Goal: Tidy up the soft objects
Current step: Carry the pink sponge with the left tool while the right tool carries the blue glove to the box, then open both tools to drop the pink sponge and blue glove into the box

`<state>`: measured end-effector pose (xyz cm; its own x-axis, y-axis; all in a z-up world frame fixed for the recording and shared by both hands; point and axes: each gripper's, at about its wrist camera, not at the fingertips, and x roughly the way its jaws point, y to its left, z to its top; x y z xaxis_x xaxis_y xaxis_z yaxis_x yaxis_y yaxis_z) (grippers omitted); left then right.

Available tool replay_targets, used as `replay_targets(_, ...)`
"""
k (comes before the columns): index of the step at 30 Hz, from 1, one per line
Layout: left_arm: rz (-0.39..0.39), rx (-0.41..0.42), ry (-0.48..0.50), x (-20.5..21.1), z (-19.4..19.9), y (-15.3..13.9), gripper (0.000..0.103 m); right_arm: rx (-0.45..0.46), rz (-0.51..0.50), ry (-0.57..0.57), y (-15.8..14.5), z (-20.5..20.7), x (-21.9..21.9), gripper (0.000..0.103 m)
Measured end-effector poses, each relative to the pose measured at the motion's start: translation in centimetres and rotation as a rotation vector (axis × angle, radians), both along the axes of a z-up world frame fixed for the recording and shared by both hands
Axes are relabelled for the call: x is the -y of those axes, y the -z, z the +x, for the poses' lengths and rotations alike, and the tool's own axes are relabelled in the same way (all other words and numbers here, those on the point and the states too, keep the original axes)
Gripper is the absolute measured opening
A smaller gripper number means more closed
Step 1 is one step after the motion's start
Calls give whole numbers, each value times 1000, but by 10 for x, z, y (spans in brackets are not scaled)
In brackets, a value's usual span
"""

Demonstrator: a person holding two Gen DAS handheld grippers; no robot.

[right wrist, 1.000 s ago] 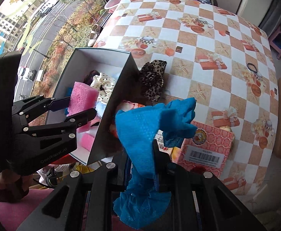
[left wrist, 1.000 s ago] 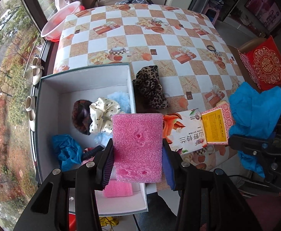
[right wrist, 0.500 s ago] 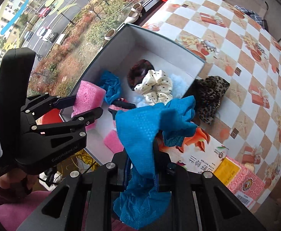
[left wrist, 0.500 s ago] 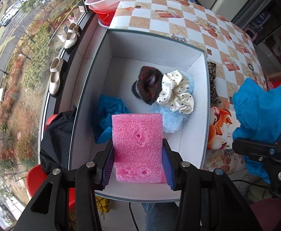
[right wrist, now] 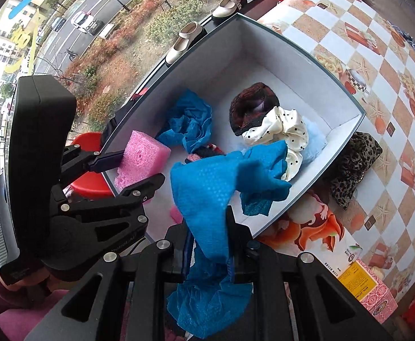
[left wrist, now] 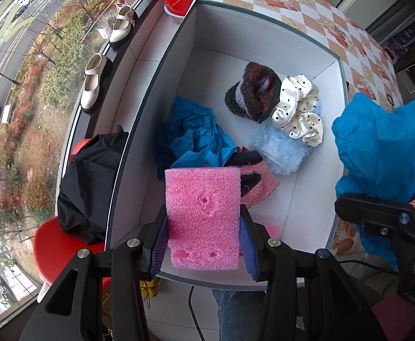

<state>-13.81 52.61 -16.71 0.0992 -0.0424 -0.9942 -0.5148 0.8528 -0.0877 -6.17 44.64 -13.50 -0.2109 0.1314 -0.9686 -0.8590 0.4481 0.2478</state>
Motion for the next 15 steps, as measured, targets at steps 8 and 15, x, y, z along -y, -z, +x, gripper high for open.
replay_targets(8,-6,-12,2,1,3,4,49,-10,-7,2,5,2,-4,20)
replay_targets(15,0,-10,10,3,4,4,49,-17,-6,2,7,1,-3,20)
